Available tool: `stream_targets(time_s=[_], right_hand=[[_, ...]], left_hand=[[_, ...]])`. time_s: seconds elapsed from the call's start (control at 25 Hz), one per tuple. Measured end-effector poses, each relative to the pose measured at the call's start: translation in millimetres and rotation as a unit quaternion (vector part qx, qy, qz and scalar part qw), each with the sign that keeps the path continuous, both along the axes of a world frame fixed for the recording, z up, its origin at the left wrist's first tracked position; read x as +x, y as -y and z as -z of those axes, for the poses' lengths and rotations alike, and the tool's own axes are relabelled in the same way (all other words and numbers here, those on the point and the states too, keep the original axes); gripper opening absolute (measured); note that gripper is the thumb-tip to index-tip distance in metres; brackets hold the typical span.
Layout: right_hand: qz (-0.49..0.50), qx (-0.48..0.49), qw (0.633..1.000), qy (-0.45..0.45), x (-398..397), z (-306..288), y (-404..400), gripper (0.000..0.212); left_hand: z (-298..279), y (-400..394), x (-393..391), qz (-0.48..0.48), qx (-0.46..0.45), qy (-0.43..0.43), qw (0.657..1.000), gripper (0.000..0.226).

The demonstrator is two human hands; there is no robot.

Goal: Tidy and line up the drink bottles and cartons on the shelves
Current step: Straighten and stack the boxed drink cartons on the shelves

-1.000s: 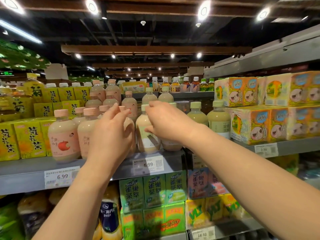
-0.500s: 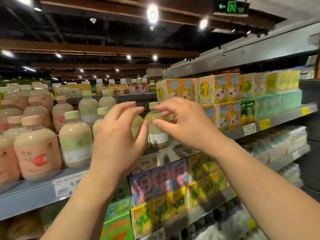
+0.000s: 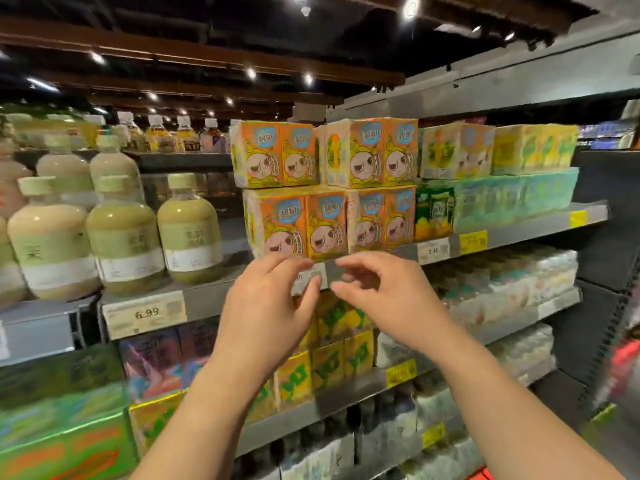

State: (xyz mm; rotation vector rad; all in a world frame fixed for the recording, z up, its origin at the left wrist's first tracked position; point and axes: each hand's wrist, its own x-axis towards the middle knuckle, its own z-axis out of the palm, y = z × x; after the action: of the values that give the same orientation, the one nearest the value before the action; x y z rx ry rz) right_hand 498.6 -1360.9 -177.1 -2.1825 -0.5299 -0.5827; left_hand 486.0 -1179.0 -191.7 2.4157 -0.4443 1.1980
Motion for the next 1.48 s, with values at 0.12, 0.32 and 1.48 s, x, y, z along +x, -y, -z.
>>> stream_targets(time_s=[0.12,0.32,1.48], right_hand=[[-0.061,-0.007,0.997,-0.05,20.7,31.9,-10.1,0.029],[-0.148,-0.028,0.986,-0.074,33.5,62.5,-49.6,0.026],[0.044,0.143,0.972,-0.181,2.9,113.1,-153.9,0.071]], left_hand=[[26.0,2.6,-4.7,-0.067,-0.027,-0.025,0.997,0.027],[56.5,-18.7,-21.7,-0.17,-0.064,-0.064,0.981,0.033],[103.0,-133.5,-23.6,-0.231,-0.357,-0.103,0.899,0.038]])
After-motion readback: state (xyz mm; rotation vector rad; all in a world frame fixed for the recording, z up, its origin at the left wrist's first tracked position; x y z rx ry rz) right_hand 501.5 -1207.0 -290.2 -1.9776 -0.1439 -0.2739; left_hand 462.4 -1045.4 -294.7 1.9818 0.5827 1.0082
